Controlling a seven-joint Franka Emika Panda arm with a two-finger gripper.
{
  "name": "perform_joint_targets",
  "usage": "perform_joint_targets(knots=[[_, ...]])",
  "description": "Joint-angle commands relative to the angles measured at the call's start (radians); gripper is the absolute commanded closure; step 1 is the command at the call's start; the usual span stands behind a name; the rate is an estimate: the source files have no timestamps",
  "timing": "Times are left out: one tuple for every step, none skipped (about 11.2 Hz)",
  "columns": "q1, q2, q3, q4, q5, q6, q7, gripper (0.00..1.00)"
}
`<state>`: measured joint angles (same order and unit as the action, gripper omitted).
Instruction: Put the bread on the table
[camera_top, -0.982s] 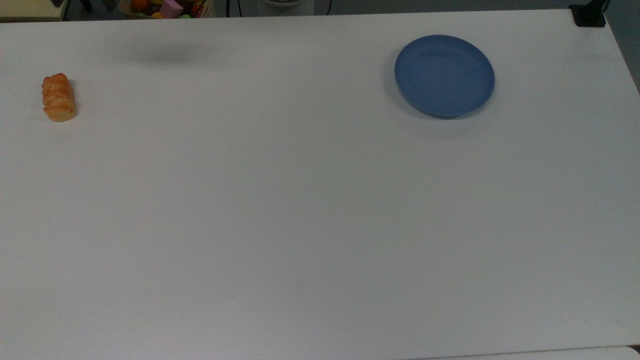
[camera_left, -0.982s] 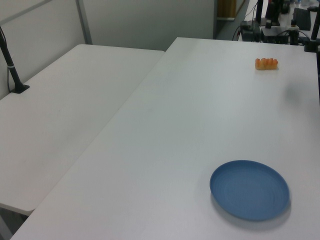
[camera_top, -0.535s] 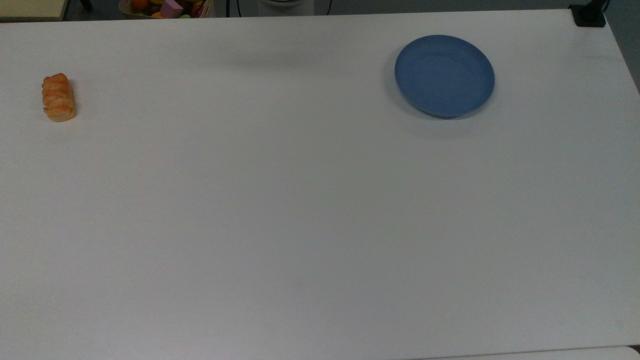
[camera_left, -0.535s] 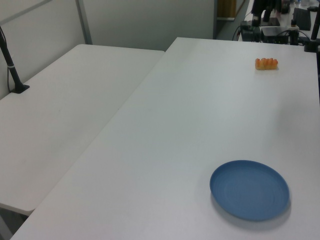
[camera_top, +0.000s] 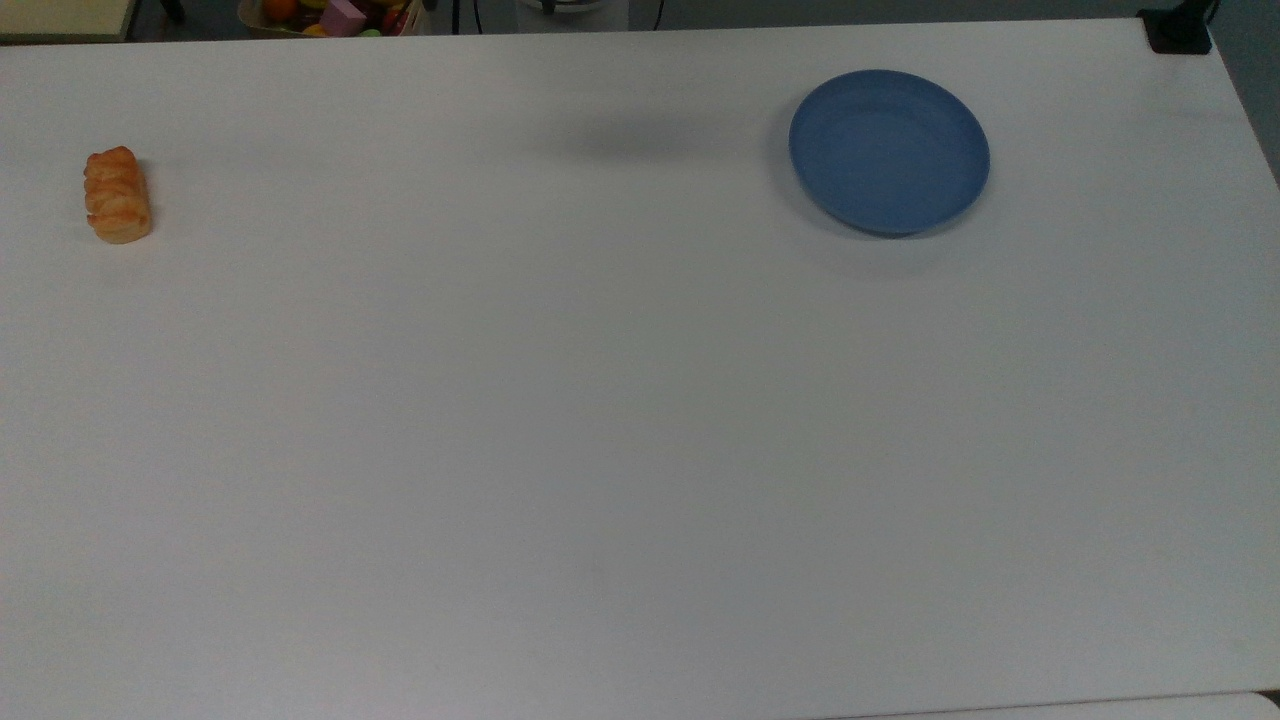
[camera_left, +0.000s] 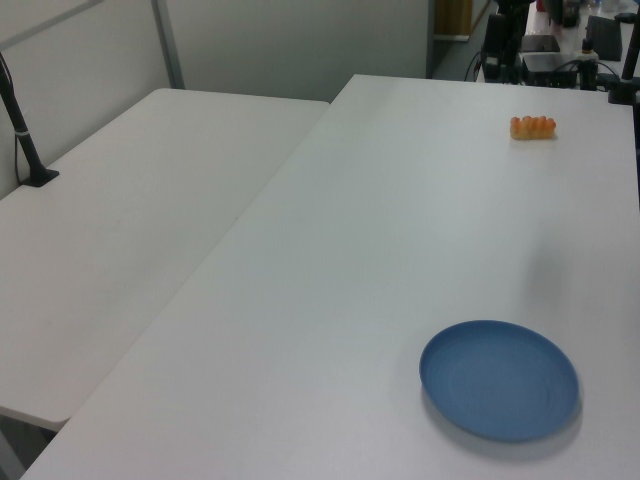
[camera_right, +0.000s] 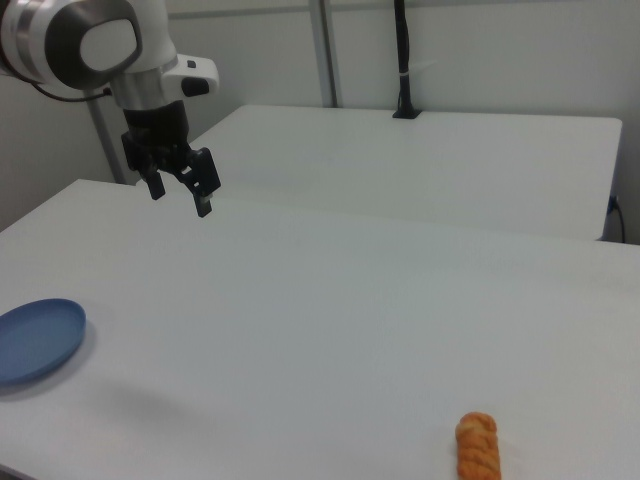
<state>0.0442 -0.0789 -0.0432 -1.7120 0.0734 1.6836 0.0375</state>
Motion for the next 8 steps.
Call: perform_joint_targets(knots=[[0.017, 0.016, -0.010, -0.027, -0.020, 0.080, -0.106, 0.00], [0.017, 0.024, -0.018, -0.029, -0.020, 0.105, -0.155, 0.00], [0.017, 0.030, -0.021, -0.028, -0.026, 0.117, -0.197, 0.00], [0.017, 0.031, -0.021, -0.024, -0.037, 0.117, -0.200, 0.00], [0.025, 0.028, -0.023, -0.026, -0.049, 0.108, -0.203, 0.00], [0.031, 0.028, -0.021, -0.026, -0.055, 0.108, -0.205, 0.00], [0.032, 0.028, -0.021, -0.027, -0.055, 0.107, -0.205, 0.00], [0.034, 0.028, -0.021, -0.029, -0.055, 0.107, -0.206, 0.00]])
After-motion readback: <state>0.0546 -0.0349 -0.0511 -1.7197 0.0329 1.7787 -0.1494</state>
